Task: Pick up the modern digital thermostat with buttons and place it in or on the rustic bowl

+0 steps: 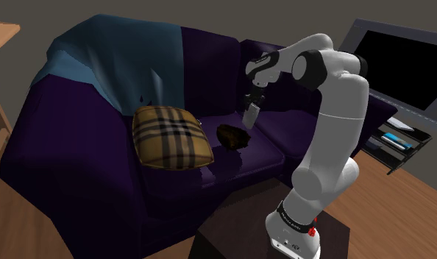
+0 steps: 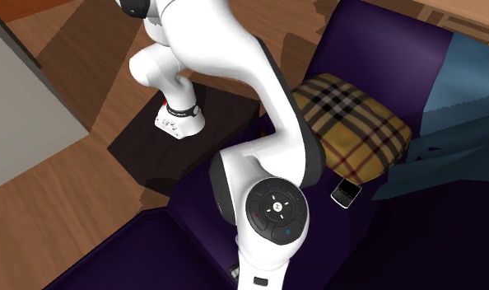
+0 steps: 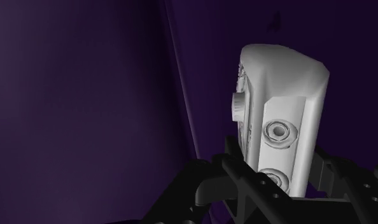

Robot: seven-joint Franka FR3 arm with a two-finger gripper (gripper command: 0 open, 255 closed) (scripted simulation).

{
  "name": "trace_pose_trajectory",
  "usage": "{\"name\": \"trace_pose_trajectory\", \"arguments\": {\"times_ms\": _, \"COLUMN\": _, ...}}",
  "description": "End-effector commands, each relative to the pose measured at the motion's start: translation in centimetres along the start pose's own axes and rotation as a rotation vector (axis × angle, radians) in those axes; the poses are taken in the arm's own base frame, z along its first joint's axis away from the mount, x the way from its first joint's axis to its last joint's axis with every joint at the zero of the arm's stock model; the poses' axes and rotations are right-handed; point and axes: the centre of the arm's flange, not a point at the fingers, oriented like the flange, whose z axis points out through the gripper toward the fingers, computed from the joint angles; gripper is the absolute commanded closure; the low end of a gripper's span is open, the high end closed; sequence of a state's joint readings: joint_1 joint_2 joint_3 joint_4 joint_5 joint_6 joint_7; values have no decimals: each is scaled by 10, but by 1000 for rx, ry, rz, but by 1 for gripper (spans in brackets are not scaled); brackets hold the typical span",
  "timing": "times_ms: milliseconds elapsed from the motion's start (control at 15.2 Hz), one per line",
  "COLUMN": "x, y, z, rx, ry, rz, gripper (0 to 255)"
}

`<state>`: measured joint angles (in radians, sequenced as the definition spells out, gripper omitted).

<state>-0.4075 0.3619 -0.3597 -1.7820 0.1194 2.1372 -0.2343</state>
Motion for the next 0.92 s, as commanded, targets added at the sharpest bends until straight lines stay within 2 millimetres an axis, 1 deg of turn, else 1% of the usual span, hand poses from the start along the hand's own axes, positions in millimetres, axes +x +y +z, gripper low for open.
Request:
{"name": "trace_pose_trajectory", "arguments": {"times_ms": 0, "x": 0, "y": 0, "z": 1, "rx": 0, "ry": -2, "rz": 1, "gripper": 255}}
{"name": "trace_pose_trajectory", "arguments": {"times_ms": 462, "x": 0, "y": 0, "z": 1, "rx": 0, "ry": -2, "rz": 1, "gripper": 255}}
{"name": "trace_pose_trajectory", "arguments": {"times_ms": 858, "x": 0, "y": 1, "z": -31, "rx": 0, "ry": -2, "rz": 1, "gripper": 255}}
